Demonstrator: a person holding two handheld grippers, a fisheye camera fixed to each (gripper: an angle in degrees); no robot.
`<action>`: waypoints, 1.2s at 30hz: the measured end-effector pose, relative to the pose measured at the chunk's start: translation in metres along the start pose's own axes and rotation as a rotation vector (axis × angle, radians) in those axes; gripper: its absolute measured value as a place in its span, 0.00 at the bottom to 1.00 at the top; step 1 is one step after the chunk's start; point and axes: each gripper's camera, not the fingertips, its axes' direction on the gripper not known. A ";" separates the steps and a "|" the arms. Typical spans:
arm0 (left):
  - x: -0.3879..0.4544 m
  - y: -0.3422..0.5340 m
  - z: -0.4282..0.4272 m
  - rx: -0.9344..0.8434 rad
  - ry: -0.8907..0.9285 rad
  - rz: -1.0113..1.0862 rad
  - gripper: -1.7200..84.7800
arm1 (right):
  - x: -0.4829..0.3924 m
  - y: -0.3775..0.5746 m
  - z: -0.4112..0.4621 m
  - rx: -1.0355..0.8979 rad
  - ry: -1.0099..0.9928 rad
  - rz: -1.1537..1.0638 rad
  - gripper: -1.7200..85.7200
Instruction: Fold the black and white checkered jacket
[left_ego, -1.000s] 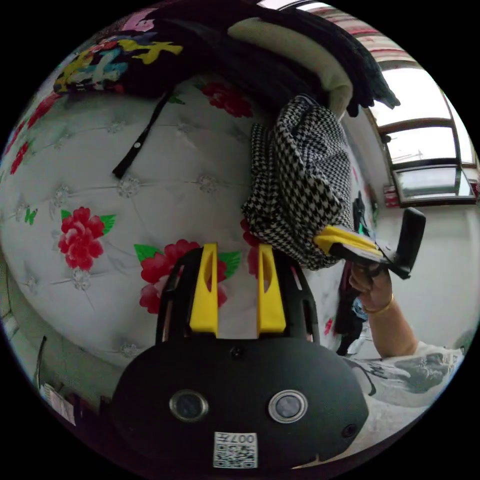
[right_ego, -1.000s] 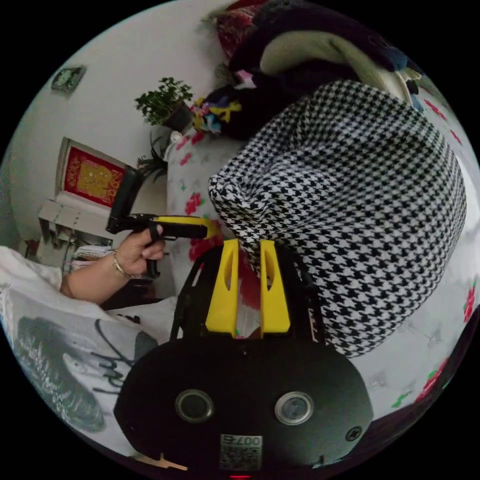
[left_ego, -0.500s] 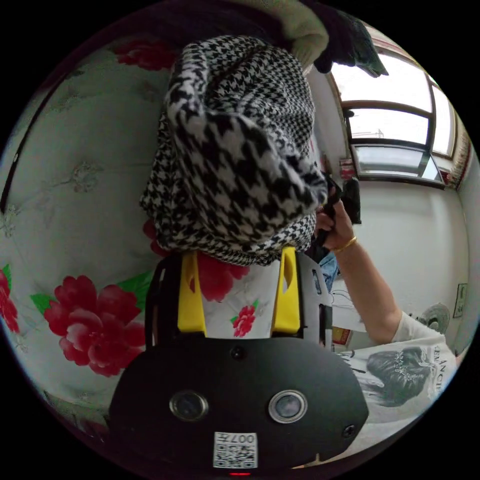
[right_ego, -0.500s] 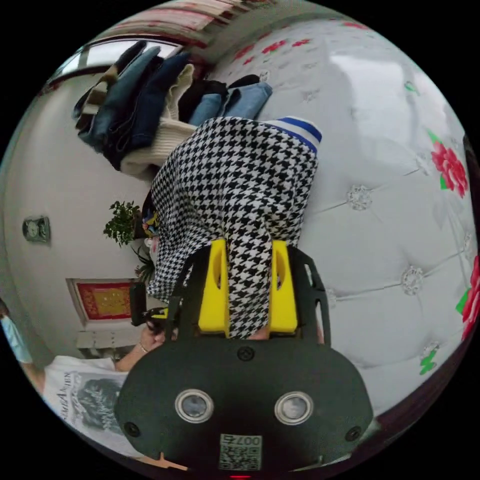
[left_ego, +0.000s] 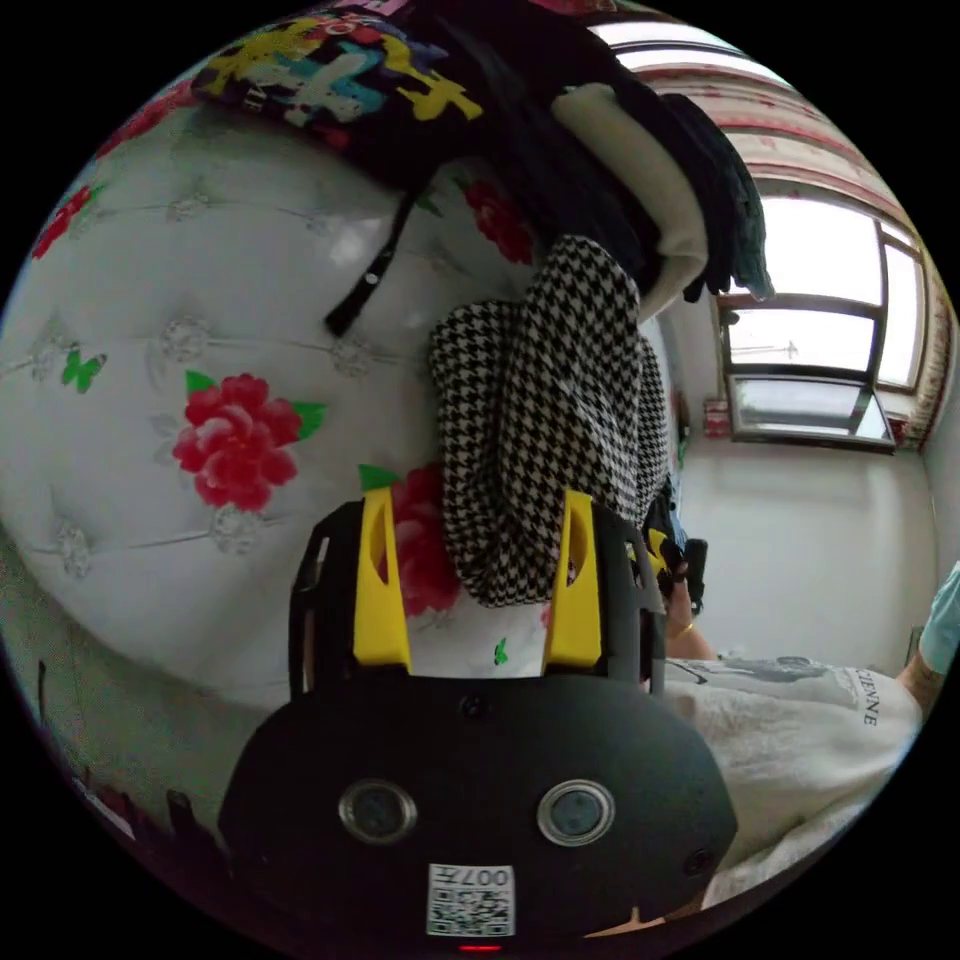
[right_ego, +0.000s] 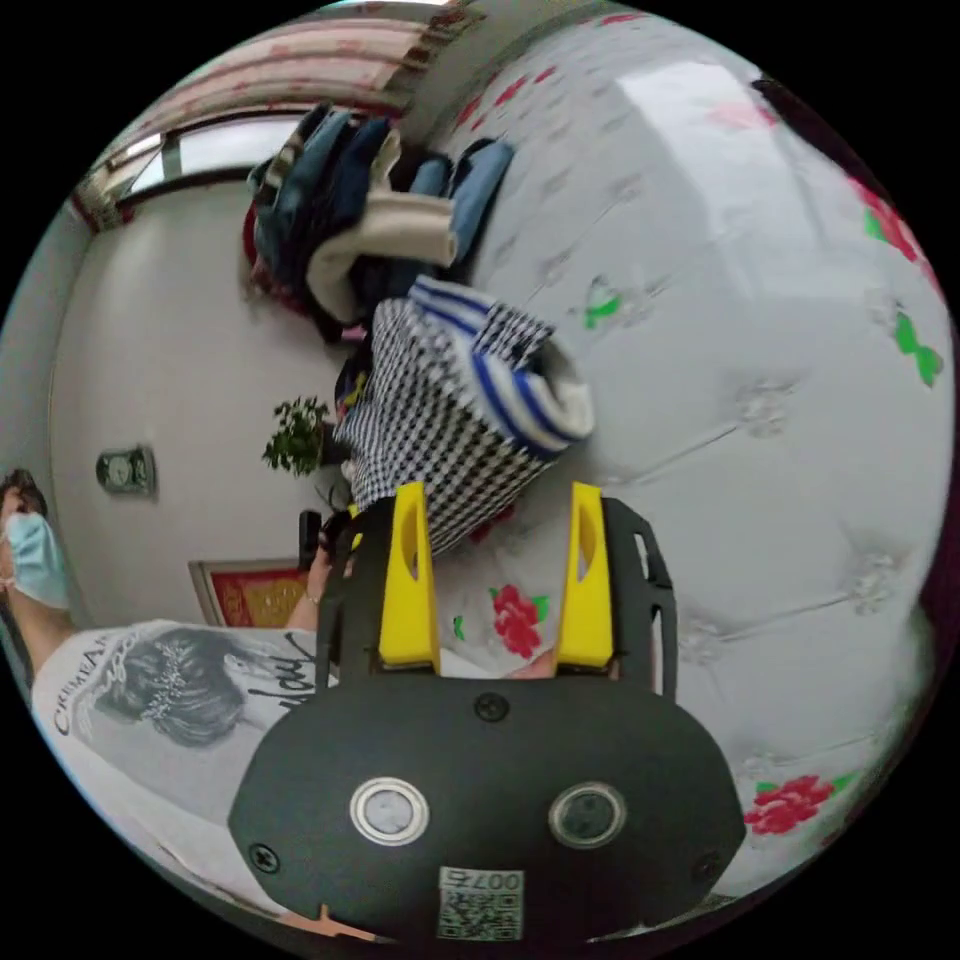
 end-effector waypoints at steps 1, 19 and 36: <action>0.009 -0.002 0.015 -0.031 0.049 0.033 0.30 | 0.009 -0.012 -0.010 0.018 0.004 0.012 0.22; 0.090 -0.030 -0.018 -0.006 0.024 0.287 0.09 | -0.162 -0.090 0.087 -0.231 -0.163 -0.391 0.13; 0.131 -0.101 -0.070 0.383 -0.748 0.173 0.12 | -0.360 -0.130 0.293 -0.209 0.130 -0.711 0.11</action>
